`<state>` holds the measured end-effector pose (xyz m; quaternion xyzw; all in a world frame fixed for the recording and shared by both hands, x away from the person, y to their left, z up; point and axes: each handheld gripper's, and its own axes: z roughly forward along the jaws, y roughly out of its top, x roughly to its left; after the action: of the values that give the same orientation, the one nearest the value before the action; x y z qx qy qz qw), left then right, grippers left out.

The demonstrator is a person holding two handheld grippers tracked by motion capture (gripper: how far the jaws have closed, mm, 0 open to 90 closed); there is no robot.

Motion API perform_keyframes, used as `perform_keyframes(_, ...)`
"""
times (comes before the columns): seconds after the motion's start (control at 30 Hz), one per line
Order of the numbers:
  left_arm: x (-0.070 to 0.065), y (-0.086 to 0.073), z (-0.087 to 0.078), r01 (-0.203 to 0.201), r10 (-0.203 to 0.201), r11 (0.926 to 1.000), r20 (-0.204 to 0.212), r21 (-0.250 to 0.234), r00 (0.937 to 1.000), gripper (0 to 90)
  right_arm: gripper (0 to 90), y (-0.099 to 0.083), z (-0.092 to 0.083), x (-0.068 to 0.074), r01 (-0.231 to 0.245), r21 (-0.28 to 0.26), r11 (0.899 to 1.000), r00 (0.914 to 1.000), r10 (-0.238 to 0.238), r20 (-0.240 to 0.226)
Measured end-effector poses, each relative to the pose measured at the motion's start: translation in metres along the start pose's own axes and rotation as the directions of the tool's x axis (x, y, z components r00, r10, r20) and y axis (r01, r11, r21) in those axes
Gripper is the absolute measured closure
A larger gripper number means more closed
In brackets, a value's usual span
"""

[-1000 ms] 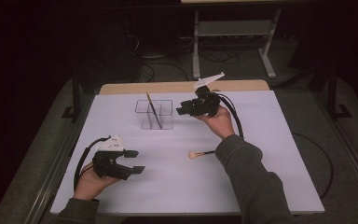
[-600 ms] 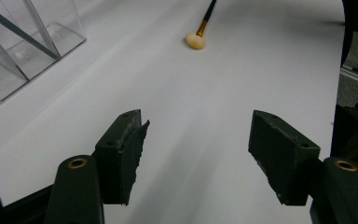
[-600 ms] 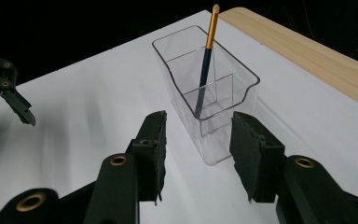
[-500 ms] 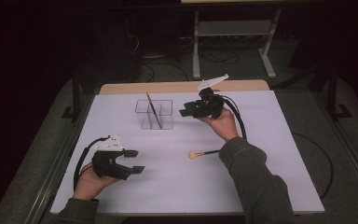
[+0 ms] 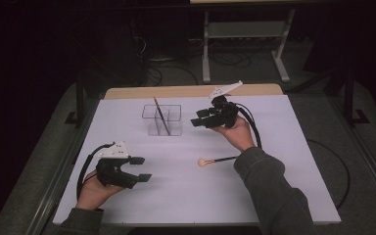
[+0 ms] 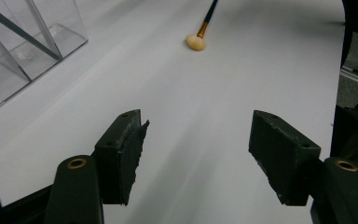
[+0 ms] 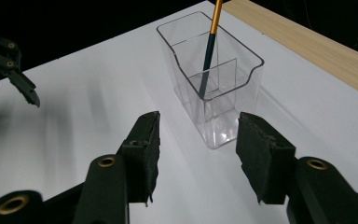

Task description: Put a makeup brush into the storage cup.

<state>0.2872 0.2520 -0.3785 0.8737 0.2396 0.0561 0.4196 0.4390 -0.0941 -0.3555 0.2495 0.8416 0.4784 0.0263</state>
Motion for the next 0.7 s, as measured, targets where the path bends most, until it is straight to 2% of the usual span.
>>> perform_keyframes(0.3,-0.001,0.001,0.000,-0.008,0.008,1.0000,-0.001,0.001,1.0000,34.2,45.7,-0.006,-0.012,0.005,-0.006,0.012,1.000,0.9999,0.007,-0.009)
perform_keyframes(0.7,-0.002,0.002,-0.001,-0.008,0.008,1.0000,-0.001,-0.002,1.0000,34.2,43.9,-0.011,-0.027,0.010,0.024,0.032,0.999,0.9997,-0.024,0.003)
